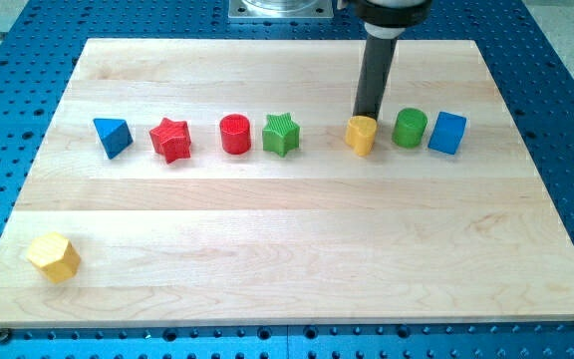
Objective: Slide the yellow hexagon vertically below the green star
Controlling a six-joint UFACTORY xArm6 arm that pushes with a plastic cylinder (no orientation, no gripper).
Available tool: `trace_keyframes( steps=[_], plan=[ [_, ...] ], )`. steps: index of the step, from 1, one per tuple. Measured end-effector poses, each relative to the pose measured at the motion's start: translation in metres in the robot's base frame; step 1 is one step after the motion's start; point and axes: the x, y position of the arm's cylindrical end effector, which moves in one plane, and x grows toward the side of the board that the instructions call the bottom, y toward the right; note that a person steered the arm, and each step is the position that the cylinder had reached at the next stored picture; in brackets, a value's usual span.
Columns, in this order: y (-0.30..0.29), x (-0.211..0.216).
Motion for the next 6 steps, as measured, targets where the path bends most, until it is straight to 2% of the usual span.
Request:
trace_keyframes(
  steps=[1, 2, 3, 4, 5, 6],
  plan=[
    [-0.041, -0.049],
    [-0.123, -0.091],
    [-0.186, -0.092],
    [-0.226, -0.050],
    [-0.298, -0.002],
    [-0.324, 0.012]
  ],
)
